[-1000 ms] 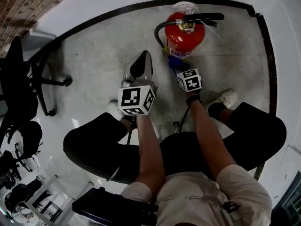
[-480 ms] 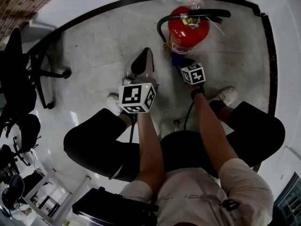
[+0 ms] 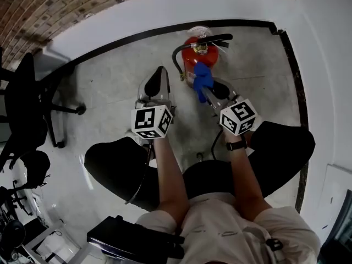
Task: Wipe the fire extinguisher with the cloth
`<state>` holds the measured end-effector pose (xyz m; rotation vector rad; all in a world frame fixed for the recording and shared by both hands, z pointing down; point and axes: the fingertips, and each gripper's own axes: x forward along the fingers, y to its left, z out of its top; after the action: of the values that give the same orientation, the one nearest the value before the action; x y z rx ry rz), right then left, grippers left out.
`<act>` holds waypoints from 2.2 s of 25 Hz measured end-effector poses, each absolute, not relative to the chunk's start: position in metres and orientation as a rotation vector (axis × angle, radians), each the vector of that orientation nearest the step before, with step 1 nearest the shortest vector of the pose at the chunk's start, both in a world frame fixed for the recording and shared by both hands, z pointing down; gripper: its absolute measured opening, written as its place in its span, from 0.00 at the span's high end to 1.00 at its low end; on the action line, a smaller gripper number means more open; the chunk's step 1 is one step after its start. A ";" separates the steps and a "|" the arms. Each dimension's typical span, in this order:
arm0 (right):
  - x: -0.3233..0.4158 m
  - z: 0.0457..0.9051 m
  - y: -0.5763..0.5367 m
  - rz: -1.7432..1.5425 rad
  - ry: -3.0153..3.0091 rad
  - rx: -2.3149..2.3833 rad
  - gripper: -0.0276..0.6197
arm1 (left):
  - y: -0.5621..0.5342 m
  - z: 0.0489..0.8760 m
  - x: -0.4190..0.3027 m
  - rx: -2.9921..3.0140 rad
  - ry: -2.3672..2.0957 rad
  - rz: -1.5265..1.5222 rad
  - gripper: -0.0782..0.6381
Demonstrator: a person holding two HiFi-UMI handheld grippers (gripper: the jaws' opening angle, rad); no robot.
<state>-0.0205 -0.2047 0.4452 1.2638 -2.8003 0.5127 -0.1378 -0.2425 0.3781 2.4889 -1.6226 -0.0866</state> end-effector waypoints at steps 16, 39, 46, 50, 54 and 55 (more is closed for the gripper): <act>-0.007 0.554 -0.228 0.491 -2.557 1.250 0.84 | -0.234 0.393 -0.125 2.499 -1.586 -0.021 0.89; -0.009 0.834 -0.229 0.938 -2.051 0.972 0.84 | -0.249 0.473 -0.123 2.380 -1.571 0.154 0.89; -0.005 0.662 -0.217 1.007 -2.340 1.230 0.84 | -0.270 0.406 -0.122 2.467 -1.591 0.019 0.89; 0.000 0.544 -0.206 0.913 -2.532 1.325 0.84 | -0.278 0.364 -0.119 2.517 -1.611 -0.070 0.89; 0.014 0.440 -0.230 0.723 -2.746 1.434 0.84 | -0.280 0.347 -0.105 2.556 -1.591 -0.097 0.89; 0.015 0.423 -0.238 0.701 -2.792 1.442 0.84 | -0.279 0.346 -0.103 2.558 -1.591 -0.093 0.89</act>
<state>0.0146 -0.2382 0.4228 1.4420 -2.7917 0.7012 -0.1035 -0.2791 0.3462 2.5579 -1.5905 -0.0932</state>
